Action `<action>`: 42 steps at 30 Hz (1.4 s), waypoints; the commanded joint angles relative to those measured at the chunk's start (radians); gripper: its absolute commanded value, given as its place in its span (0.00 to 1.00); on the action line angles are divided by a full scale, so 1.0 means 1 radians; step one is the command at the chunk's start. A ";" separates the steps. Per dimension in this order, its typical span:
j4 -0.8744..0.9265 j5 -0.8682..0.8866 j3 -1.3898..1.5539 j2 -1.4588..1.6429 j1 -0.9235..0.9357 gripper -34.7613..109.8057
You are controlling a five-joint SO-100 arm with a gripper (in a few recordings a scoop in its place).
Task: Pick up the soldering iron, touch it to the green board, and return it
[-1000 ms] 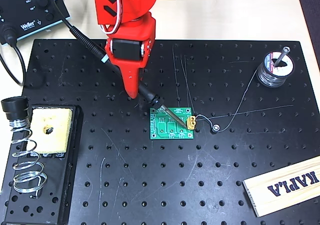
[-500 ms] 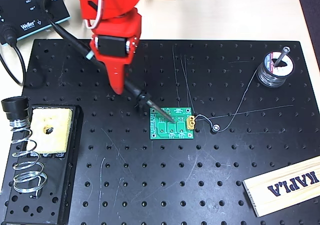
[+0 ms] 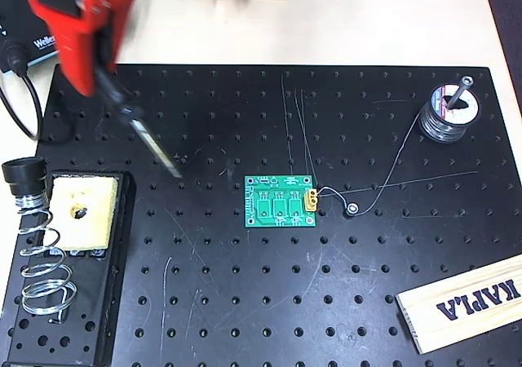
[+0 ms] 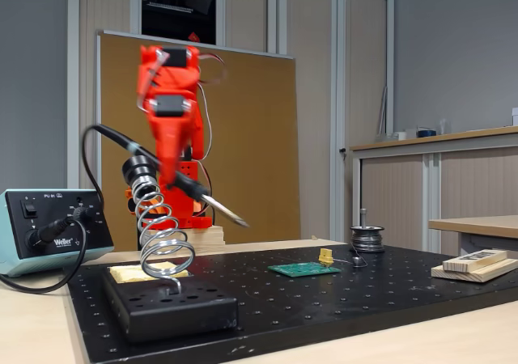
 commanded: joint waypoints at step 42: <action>0.314 0.163 -0.736 -0.359 0.163 0.24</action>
